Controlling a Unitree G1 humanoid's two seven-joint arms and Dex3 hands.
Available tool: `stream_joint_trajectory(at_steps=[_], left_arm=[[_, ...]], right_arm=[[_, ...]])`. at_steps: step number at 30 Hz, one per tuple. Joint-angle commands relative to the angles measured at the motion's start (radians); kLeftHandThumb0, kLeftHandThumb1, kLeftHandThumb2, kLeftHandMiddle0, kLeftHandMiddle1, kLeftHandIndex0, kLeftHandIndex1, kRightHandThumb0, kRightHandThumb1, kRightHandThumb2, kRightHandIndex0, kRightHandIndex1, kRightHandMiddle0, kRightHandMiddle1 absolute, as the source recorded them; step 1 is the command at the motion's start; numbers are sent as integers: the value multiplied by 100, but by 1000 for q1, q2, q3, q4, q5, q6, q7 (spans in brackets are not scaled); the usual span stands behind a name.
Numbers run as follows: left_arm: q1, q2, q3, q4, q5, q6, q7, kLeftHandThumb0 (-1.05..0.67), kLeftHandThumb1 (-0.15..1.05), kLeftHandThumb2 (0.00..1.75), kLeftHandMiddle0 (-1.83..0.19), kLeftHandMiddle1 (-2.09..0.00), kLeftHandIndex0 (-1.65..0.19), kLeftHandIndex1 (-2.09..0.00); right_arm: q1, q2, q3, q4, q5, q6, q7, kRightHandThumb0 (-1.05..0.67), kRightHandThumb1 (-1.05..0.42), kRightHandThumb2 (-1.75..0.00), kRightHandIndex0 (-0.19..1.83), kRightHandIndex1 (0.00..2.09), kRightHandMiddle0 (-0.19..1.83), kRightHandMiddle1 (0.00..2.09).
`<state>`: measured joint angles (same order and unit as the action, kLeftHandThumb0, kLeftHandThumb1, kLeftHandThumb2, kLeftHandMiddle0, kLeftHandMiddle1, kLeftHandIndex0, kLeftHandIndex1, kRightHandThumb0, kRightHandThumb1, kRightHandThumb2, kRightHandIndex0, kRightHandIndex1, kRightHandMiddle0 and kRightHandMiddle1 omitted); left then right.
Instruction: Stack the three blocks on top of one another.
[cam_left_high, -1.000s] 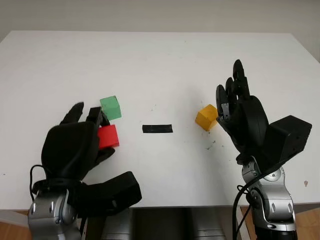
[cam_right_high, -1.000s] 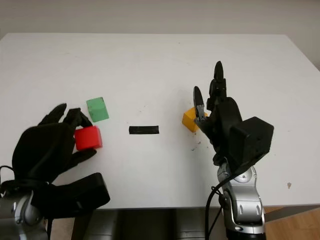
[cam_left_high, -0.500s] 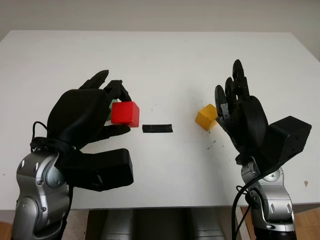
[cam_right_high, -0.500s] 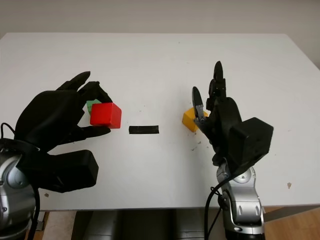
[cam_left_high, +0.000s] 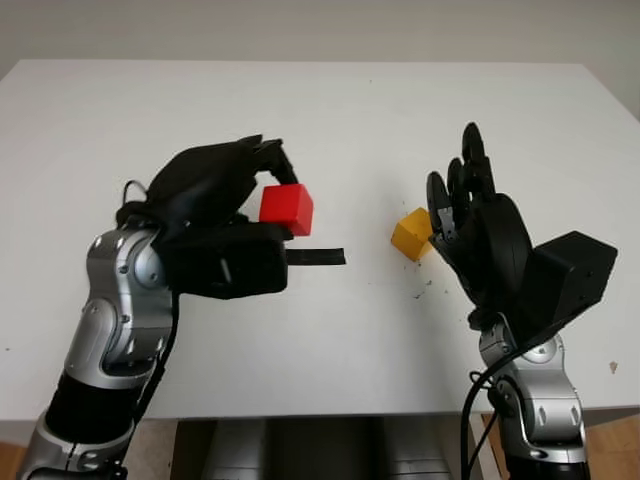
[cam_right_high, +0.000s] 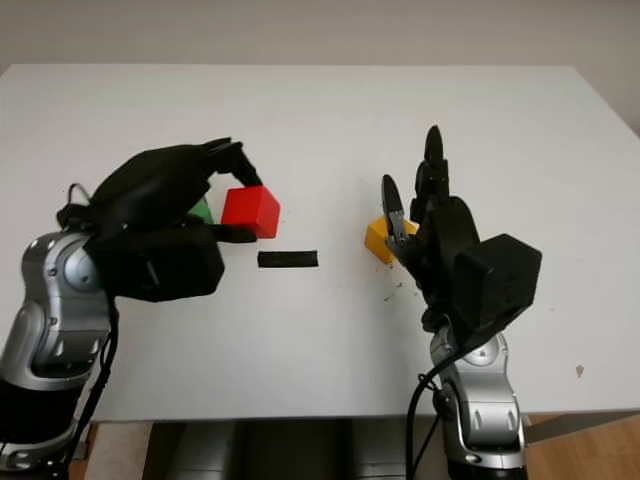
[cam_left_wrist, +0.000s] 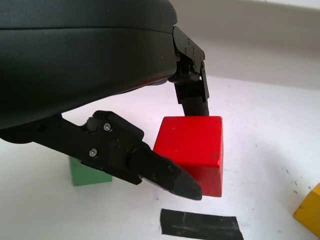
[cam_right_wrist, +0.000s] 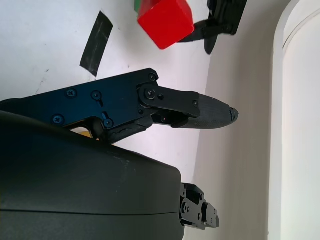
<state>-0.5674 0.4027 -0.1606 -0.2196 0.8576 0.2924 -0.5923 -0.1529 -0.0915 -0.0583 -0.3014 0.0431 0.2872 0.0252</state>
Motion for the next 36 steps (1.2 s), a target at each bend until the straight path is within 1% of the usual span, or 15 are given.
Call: stream_joint_trajectory(at_steps=[1, 3, 5, 8, 10, 12, 15, 16, 20, 25, 26, 29, 30, 33, 36], left_arm=[[-48, -8, -40, 44, 11, 9, 8, -38, 98, 5, -18, -5, -34, -164], [-69, -17, -73, 69, 23, 24, 10, -36, 99, 6, -18, -6, -31, -163], [-76, -29, -99, 74, 37, 45, 14, -32, 99, 6, -19, -6, -32, -161], [-72, -34, -133, 66, 65, 65, 15, -30, 101, 6, -22, -6, -27, -174], [-66, -29, -162, 60, 105, 70, 19, -29, 102, 6, -24, -7, -23, -179], [-58, -31, -184, 52, 140, 81, 17, -27, 103, 6, -25, -6, -22, -180], [-41, -35, -211, 33, 189, 105, 1, -25, 103, 6, -24, -6, -26, -172], [-37, -36, -217, 27, 201, 109, -1, -25, 104, 6, -24, -6, -24, -174], [-28, -34, -230, 19, 232, 110, -12, -26, 105, 8, -25, -6, -20, -183], [-33, -33, -244, 17, 259, 105, -56, -26, 105, 9, -24, -5, -21, -196], [-33, -31, -245, 19, 264, 99, -53, -26, 105, 9, -24, -5, -21, -197], [-32, -30, -246, 29, 271, 87, -40, -28, 105, 10, -26, -6, -20, -208], [-31, -32, -245, 33, 272, 87, -38, -28, 105, 10, -27, -6, -21, -209], [-21, -39, -242, 38, 267, 84, -23, -29, 105, 10, -27, -6, -17, -202], [-14, -43, -243, 44, 259, 79, -11, -29, 105, 11, -28, -6, -19, -203]], right_arm=[[-9, 4, 4, -7, -1, 3, -2, -64, -105, -53, -19, 2, -18, 5], [-10, 8, 7, -8, 0, 3, -4, -64, -105, -53, -19, 1, -19, 5], [-11, 11, 12, -12, -7, 12, -11, -64, -105, -53, -19, 2, -18, 5], [-13, 15, 20, -11, -17, 14, -20, -64, -105, -53, -19, 2, -18, 5], [-14, 19, 22, -14, -21, 20, -25, -64, -105, -53, -19, 3, -18, 6], [-15, 23, 25, -12, -24, 21, -28, -65, -105, -52, -19, 3, -17, 6], [-15, 25, 27, -7, -26, 18, -29, -65, -105, -52, -19, 3, -18, 5], [-16, 27, 27, -6, -26, 17, -29, -65, -105, -52, -19, 3, -18, 5], [-21, 34, 32, -1, -32, 19, -35, -66, -105, -52, -19, 3, -18, 5], [-21, 39, 35, -2, -37, 16, -42, -66, -105, -51, -19, 3, -17, 5], [-21, 38, 35, -2, -37, 16, -41, -66, -105, -51, -19, 3, -17, 5], [-20, 36, 36, 1, -41, 14, -42, -65, -105, -52, -19, 3, -17, 5], [-19, 36, 36, 1, -43, 12, -42, -65, -105, -52, -19, 3, -17, 5], [-19, 39, 36, 3, -42, 7, -44, -67, -105, -52, -19, 3, -17, 5], [-19, 38, 37, 7, -43, -3, -43, -66, -105, -52, -19, 2, -18, 5]])
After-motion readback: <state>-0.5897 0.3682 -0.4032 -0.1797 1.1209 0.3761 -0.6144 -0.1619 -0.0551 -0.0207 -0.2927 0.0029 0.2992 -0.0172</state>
